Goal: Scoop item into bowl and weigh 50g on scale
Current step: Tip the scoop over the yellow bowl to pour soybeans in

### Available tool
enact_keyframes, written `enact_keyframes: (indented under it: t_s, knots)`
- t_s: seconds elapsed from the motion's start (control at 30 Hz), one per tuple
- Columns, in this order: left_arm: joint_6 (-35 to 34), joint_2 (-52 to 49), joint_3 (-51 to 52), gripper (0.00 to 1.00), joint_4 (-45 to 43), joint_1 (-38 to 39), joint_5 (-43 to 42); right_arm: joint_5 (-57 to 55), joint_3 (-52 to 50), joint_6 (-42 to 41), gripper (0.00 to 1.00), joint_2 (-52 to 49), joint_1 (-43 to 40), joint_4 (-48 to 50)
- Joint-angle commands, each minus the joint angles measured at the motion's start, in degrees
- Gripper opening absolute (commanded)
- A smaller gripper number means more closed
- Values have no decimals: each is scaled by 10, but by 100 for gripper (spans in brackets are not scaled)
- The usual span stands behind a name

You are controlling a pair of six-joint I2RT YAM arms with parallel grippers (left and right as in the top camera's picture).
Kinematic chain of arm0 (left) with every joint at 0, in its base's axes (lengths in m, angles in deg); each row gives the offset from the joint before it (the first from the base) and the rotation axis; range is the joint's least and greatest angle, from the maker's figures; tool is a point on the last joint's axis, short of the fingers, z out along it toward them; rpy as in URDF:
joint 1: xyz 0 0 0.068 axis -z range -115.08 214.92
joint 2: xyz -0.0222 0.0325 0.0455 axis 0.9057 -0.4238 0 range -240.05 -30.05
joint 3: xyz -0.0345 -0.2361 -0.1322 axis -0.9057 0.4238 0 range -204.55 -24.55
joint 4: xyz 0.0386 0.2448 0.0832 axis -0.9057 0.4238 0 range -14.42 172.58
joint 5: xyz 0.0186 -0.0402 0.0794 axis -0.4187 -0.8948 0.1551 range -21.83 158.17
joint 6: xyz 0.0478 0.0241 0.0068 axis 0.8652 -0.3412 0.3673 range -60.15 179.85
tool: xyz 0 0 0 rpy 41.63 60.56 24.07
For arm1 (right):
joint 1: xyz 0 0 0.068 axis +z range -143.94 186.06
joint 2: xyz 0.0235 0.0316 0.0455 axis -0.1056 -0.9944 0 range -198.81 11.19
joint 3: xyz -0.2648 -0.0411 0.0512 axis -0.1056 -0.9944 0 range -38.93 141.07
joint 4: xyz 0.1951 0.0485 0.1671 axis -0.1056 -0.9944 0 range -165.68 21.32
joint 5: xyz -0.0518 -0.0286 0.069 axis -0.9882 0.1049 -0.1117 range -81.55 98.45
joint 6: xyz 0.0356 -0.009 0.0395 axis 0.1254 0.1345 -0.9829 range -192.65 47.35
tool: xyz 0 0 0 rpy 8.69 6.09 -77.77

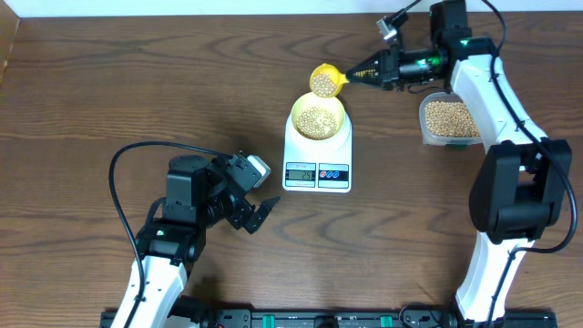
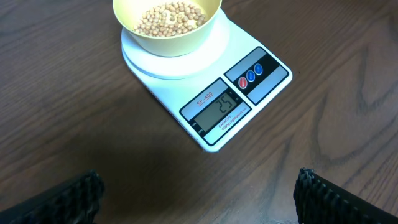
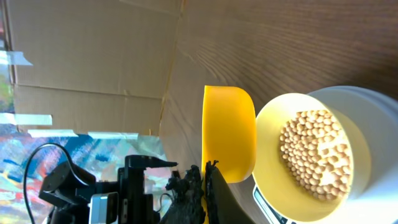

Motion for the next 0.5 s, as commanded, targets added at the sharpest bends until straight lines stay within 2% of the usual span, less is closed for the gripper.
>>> enact_keyframes:
  t_s: [0.0,0.47]
  knots:
    - [-1,5,-5,99,0,-2,5,-7,3,-13,1,-3,9,-1]
    - [-1,5,-5,99,0,-2,5,-135,15,17,2,2,47,-41]
